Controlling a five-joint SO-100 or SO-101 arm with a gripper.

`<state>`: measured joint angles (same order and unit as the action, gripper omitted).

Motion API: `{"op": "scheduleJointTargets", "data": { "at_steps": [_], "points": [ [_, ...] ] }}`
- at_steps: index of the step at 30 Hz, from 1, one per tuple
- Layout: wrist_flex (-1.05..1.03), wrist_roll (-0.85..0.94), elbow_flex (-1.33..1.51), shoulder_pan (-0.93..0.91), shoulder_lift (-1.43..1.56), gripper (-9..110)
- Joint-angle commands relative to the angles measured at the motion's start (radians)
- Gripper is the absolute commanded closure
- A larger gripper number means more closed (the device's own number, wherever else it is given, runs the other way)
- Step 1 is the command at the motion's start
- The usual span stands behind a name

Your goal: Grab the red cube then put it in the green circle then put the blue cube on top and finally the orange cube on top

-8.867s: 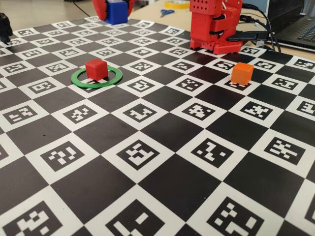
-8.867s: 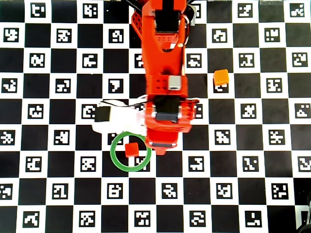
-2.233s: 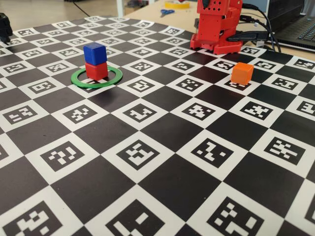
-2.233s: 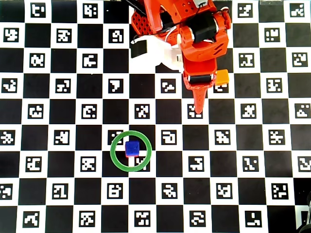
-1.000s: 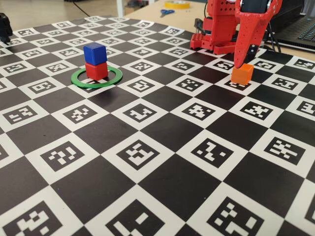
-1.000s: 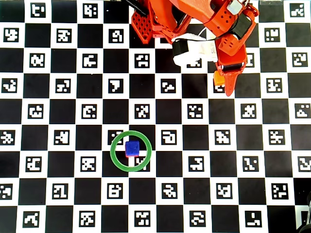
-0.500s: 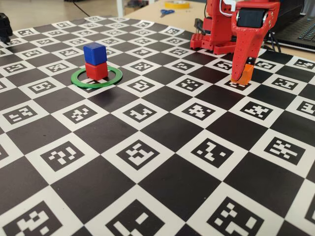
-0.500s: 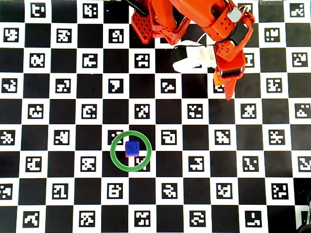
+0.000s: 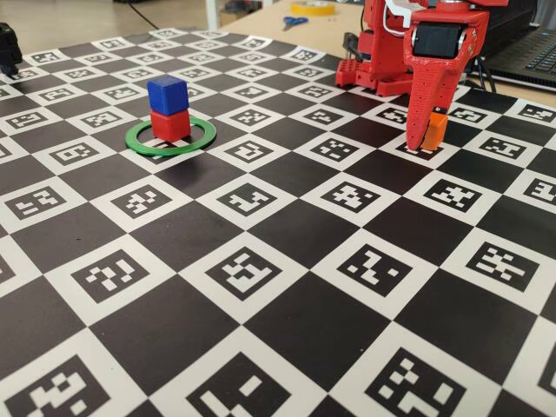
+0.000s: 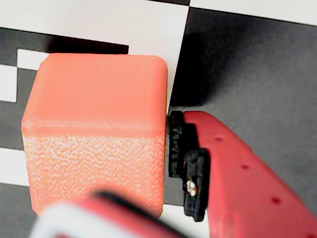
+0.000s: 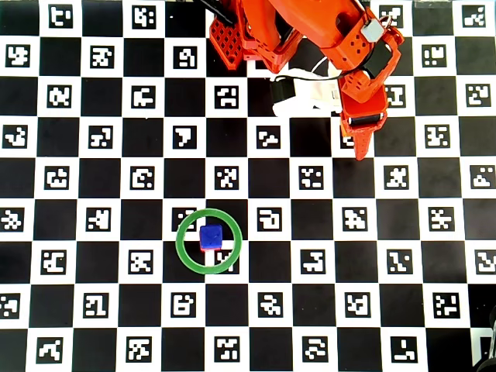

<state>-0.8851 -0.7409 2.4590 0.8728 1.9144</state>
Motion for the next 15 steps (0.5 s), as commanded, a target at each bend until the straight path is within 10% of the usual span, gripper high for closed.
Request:
{"op": "scheduleJointTargets", "data": {
  "at_steps": [1,15],
  "points": [
    [0.002,-0.002,-0.002,0.011,0.017,68],
    [0.025,0.021,0.002,0.014,0.017,82]
  ]
}}
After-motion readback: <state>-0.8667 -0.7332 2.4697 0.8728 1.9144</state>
